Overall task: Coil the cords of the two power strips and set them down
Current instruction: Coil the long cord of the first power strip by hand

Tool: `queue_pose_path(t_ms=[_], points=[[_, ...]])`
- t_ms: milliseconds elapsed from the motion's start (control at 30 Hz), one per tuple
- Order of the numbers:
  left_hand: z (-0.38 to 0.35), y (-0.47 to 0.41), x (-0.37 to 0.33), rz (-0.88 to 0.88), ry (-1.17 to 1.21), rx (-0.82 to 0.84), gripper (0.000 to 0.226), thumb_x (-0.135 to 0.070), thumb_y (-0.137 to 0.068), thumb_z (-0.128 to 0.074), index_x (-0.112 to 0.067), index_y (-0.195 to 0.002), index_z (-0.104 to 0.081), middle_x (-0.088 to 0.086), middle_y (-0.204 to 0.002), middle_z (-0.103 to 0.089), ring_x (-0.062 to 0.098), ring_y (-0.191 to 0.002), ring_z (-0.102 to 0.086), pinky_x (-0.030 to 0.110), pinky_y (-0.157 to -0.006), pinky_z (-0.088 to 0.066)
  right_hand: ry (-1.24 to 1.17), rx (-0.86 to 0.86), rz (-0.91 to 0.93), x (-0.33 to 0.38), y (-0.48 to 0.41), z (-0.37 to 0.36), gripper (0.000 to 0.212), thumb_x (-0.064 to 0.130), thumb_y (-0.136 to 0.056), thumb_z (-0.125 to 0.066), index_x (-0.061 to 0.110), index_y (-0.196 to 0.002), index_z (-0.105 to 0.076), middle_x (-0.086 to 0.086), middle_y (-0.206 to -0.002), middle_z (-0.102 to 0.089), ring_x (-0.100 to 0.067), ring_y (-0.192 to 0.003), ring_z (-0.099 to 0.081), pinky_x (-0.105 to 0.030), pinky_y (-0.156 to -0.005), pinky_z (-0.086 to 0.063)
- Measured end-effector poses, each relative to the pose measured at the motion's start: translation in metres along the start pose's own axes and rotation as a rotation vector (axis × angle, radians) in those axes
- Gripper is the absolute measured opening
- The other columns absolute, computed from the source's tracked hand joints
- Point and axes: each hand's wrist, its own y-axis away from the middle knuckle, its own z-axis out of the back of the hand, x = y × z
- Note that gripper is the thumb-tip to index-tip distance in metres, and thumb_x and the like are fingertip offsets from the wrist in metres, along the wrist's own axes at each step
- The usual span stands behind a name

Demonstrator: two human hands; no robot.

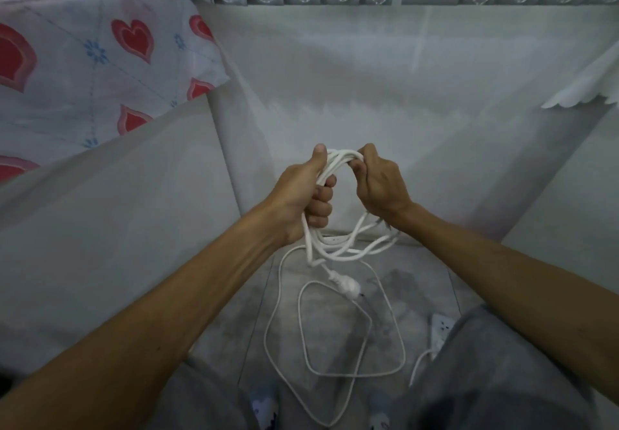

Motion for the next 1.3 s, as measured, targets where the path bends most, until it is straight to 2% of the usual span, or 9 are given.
queue_pose_path(t_ms=[133, 300, 433, 633, 800, 900, 1067, 1200, 1300], points=[[0.01, 0.0, -0.002, -0.122, -0.162, 0.063, 0.041, -0.049, -0.096, -0.053, -0.012, -0.079, -0.058, -0.003, -0.053, -0.044, 0.009, -0.041, -0.035, 0.022, -0.042, -0.032, -0.028, -0.014, -0.085, 0.003, 0.001, -0.001, 0.058, 0.051, -0.101, -0.02, 0.001, -0.087, -0.047, 0.002, -0.056, -0.041, -0.019, -0.042, -0.038, -0.029, -0.043, -0.027], [0.039, -0.002, 0.003, -0.344, -0.418, 0.092, 0.014, -0.016, -0.087, -0.071, -0.004, -0.085, -0.065, 0.015, -0.076, -0.069, 0.019, -0.07, -0.066, 0.026, -0.068, -0.051, -0.084, -0.11, -0.252, 0.001, -0.004, 0.002, 0.041, 0.035, -0.106, -0.031, 0.003, -0.085, -0.045, -0.005, -0.053, -0.043, -0.018, -0.042, -0.038, -0.03, -0.043, -0.024], [0.052, -0.002, 0.002, -0.342, -0.371, 0.134, 0.011, -0.013, -0.088, -0.069, -0.004, -0.093, -0.065, 0.022, -0.096, -0.072, 0.024, -0.088, -0.071, 0.02, -0.073, -0.052, -0.127, -0.133, -0.3, 0.004, -0.005, 0.002, 0.031, 0.023, -0.106, -0.037, 0.003, -0.083, -0.045, -0.019, -0.056, -0.05, -0.028, -0.045, -0.044, -0.037, -0.043, -0.03], [0.059, -0.005, 0.007, -0.307, -0.21, 0.23, 0.026, -0.012, -0.081, -0.068, -0.003, -0.105, -0.064, 0.02, -0.102, -0.071, 0.033, -0.102, -0.067, 0.046, -0.099, -0.048, -0.176, -0.181, -0.409, 0.008, -0.003, -0.004, 0.043, 0.03, -0.106, -0.034, -0.002, -0.081, -0.046, -0.025, -0.06, -0.051, -0.037, -0.051, -0.047, -0.043, -0.049, -0.033], [0.059, -0.002, 0.01, -0.256, -0.058, 0.287, 0.044, -0.016, -0.081, -0.061, 0.003, -0.121, -0.058, 0.019, -0.108, -0.069, 0.032, -0.107, -0.065, 0.043, -0.104, -0.047, -0.236, -0.189, -0.521, 0.011, -0.001, -0.005, 0.049, 0.038, -0.106, -0.031, -0.002, -0.081, -0.047, -0.025, -0.065, -0.053, -0.04, -0.058, -0.049, -0.05, -0.053, -0.041], [0.056, -0.002, 0.009, -0.266, 0.005, 0.27, 0.038, -0.02, -0.08, -0.064, 0.001, -0.112, -0.061, 0.014, -0.098, -0.069, 0.028, -0.098, -0.068, 0.038, -0.098, -0.051, -0.288, -0.219, -0.625, 0.015, -0.003, -0.009, 0.053, 0.048, -0.104, -0.03, 0.004, -0.08, -0.046, -0.023, -0.068, -0.053, -0.043, -0.062, -0.052, -0.053, -0.052, -0.046], [0.051, 0.0, 0.007, -0.254, 0.002, 0.278, 0.015, -0.02, -0.083, -0.063, -0.007, -0.074, -0.06, 0.009, -0.069, -0.064, 0.027, -0.072, -0.065, 0.038, -0.081, -0.053, -0.368, -0.149, -0.69, 0.031, 0.0, -0.017, 0.051, 0.063, -0.098, -0.026, 0.021, -0.074, -0.044, -0.008, -0.064, -0.051, -0.031, -0.055, -0.05, -0.047, -0.053, -0.051], [0.049, 0.005, 0.0, -0.232, 0.09, 0.384, 0.017, -0.015, -0.085, -0.056, -0.014, -0.069, -0.052, 0.002, -0.058, -0.052, 0.023, -0.062, -0.057, 0.039, -0.082, -0.052, -0.619, -0.066, -0.783, 0.045, 0.0, -0.021, 0.048, 0.057, -0.1, -0.029, 0.019, -0.073, -0.038, -0.001, -0.057, -0.039, -0.014, -0.044, -0.036, -0.028, -0.041, -0.035], [0.05, 0.007, -0.007, -0.205, 0.177, 0.404, 0.02, -0.016, -0.086, -0.053, -0.017, -0.07, -0.04, -0.006, -0.05, -0.037, 0.014, -0.048, -0.046, 0.033, -0.069, -0.052, -0.815, 0.082, -0.804, 0.051, -0.003, -0.02, 0.045, 0.054, -0.102, -0.032, 0.02, -0.072, -0.034, 0.002, -0.054, -0.029, -0.013, -0.045, -0.027, -0.025, -0.042, -0.028]])
